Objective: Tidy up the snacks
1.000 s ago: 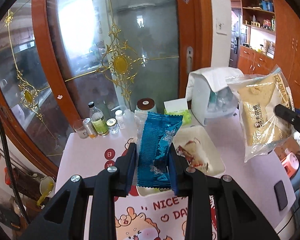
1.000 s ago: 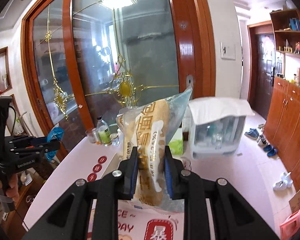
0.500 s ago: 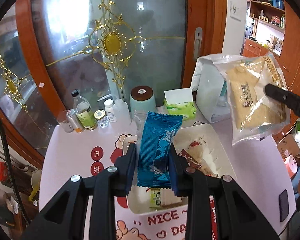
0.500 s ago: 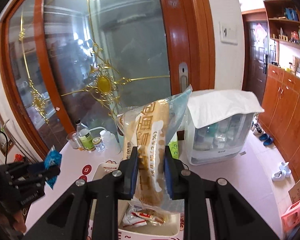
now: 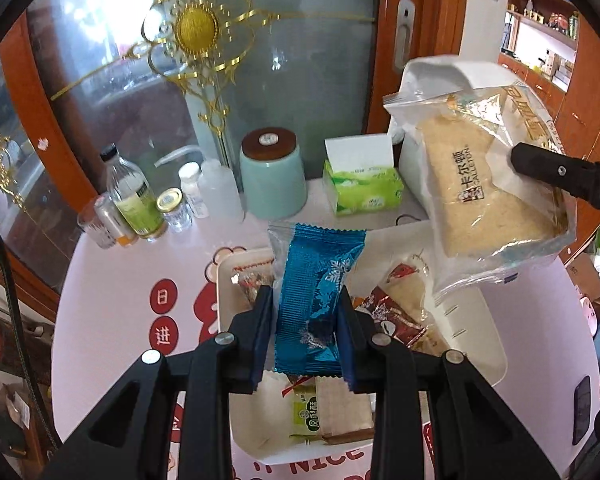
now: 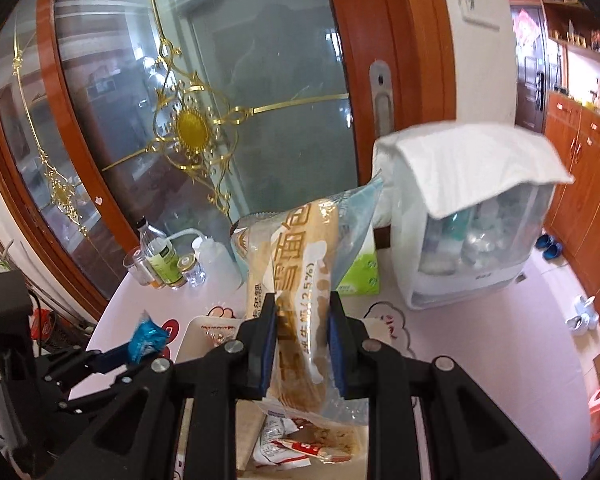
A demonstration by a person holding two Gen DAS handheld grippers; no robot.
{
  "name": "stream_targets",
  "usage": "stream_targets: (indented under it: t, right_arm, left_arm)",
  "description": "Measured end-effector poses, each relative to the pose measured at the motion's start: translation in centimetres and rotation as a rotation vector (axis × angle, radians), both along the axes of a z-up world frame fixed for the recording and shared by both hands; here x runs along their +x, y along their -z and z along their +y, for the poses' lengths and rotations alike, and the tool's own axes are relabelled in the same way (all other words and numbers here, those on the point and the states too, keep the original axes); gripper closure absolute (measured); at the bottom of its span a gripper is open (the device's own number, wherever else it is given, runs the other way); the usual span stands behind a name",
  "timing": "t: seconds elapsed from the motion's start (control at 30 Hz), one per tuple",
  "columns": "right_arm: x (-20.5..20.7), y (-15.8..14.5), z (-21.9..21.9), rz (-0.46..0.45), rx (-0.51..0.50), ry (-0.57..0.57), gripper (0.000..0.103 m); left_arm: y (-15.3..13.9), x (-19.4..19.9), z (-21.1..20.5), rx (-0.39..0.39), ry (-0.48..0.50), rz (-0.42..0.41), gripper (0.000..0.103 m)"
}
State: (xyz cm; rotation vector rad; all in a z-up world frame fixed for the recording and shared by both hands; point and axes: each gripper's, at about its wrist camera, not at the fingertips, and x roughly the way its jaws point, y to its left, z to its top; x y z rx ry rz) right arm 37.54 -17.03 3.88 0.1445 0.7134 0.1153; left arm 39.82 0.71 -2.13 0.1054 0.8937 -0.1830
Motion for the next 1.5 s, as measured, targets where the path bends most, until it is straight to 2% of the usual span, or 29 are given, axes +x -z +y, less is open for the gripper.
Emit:
stream_targets:
  t: [0.07,0.1,0.13,0.17,0.2,0.23,0.3,0.37,0.4,0.77,0.93,1.17,1.37,1.5]
  right_arm:
    - [0.6,1.2,0.1,0.031,0.014,-0.005,0.079]
    - [1.0,1.7,0.2,0.051,0.024,-0.008,0.078]
    - [1.3,2.4,0.3,0.074,0.034,-0.012,0.077]
    - [1.8,3.4,0.5,0.109,0.044,-0.025,0.076]
    - [2.0,3.9,0.7,0.125,0.038,-0.031,0.076]
    - [2.1,4.4,0.9,0.136,0.023,-0.031,0.074]
    - [2.2,5.3,1.4,0.161,-0.016,-0.031,0.068]
    - [2.0,5.8,1.7,0.168,-0.029,-0.035,0.057]
    - [1.9,6.0,1.7,0.169,-0.031,-0.036,0.056]
    - [-0.8,5.3,2.1,0.165,-0.054,-0.041,0.052]
    - [-3.3,4.2,1.8,0.151,-0.061,-0.034,0.042]
    - [-8.4,2.3,1.3,0.134,-0.047,-0.038,0.038]
    - [-14.1,0.8,1.0,0.108,-0.023,-0.057,0.036]
    - [-18.0,0.4,0.7,0.108,-0.007,-0.079,0.034]
  left_arm:
    - [0.9,0.4,-0.1,-0.005,-0.002,0.025,0.074]
    - [1.6,0.7,-0.2,-0.007,-0.002,0.043,0.069]
    - [1.9,0.8,-0.1,-0.008,-0.002,0.050,0.048]
    - [2.4,0.9,-0.2,-0.004,-0.005,0.066,0.031]
    - [2.7,0.9,-0.1,0.000,-0.013,0.066,0.006]
    - [2.8,0.8,-0.1,0.003,-0.023,0.054,0.002]
    - [3.0,0.5,0.0,0.006,-0.024,0.038,0.002]
    - [3.2,0.5,0.1,0.010,-0.027,0.052,0.002]
    - [3.3,0.5,0.2,0.009,-0.032,0.059,0.002]
    - [1.0,-2.1,0.5,-0.022,-0.032,0.072,0.002]
    - [-0.7,-4.6,0.2,-0.027,-0.024,0.061,0.002]
    - [-3.8,-9.7,-0.3,-0.033,-0.053,0.030,0.002]
    - [-6.4,-15.8,0.1,-0.069,-0.110,-0.008,0.002]
    - [-7.0,-20.3,0.2,-0.058,-0.136,-0.031,0.002]
